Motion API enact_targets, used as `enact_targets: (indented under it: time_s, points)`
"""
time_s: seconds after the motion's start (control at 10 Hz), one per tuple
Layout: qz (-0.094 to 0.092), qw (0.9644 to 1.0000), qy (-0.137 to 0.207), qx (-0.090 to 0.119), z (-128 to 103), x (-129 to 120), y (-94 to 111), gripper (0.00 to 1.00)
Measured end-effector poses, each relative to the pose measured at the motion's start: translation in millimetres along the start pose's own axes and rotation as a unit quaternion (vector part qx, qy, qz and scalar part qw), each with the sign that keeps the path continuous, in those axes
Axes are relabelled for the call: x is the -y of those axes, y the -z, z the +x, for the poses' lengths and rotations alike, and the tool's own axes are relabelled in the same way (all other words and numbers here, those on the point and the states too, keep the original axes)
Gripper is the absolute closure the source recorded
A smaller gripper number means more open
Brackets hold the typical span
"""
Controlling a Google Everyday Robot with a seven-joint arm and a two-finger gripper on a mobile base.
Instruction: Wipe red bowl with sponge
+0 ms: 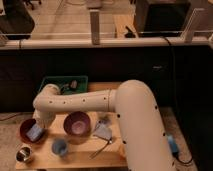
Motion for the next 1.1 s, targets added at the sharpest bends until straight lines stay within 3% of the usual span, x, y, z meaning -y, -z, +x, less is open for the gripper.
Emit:
enact_targets:
  time_s: [1.1]
  points:
    - [0.003,1.0000,0.000,0.001,-0.9,3.0,0.7,1.00]
